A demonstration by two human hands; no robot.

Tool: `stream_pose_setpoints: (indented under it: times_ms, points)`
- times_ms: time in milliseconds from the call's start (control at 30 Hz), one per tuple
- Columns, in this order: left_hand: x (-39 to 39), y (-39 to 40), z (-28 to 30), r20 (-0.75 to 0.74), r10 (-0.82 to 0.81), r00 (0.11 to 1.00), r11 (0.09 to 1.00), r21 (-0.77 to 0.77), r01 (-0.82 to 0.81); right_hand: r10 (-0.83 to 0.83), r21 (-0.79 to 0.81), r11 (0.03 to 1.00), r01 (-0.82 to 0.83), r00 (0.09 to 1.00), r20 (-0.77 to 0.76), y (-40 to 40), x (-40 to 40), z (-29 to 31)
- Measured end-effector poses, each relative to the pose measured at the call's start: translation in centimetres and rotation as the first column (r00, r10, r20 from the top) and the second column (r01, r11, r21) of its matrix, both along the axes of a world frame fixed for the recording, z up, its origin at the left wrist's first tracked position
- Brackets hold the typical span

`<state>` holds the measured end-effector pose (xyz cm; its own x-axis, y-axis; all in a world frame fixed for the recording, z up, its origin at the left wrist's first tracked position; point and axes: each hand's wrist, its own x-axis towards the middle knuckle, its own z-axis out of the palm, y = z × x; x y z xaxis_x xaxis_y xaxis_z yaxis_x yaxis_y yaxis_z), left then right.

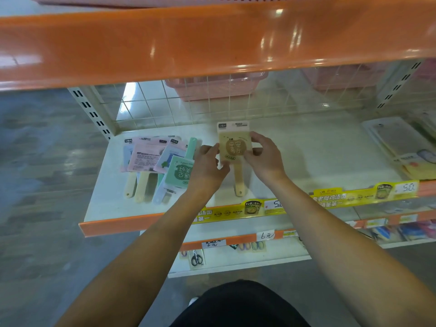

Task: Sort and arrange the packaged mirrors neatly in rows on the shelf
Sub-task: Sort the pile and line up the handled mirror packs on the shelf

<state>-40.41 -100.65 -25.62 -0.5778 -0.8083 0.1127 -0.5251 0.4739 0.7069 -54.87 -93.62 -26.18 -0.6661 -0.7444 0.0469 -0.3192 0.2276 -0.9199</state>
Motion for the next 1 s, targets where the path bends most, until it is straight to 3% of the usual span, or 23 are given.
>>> stream_pose_setpoints:
  times_ms: [367,567,767,900,1000]
  points:
    - [-0.6,-0.3,-1.0,0.13,0.007,0.991,0.999,-0.035,-0.003,0.007,0.05,0.999,-0.002,0.996,-0.087,0.1,-0.2,-0.9]
    - [-0.7,-0.4,-0.6,0.203,-0.031,0.979,0.987,-0.15,0.062,0.023,0.096,0.995,-0.009,0.99,-0.14,0.1,-0.2,-0.9]
    - [-0.9,-0.7,-0.8,0.331,-0.056,0.942,0.954,-0.26,0.148,0.223,0.255,0.958,-0.128,0.895,-0.387,0.1,-0.4,-0.9]
    - [-1.2,-0.7,-1.0,0.391,-0.07,0.918,0.947,-0.264,0.184,0.355,0.45,0.88,-0.15,0.838,-0.415,0.3,-0.2,-0.3]
    - [-1.5,-0.7,-1.1,0.43,-0.083,0.899,0.942,-0.261,0.212,0.398,0.501,0.848,-0.173,0.832,-0.386,0.3,-0.3,-0.4]
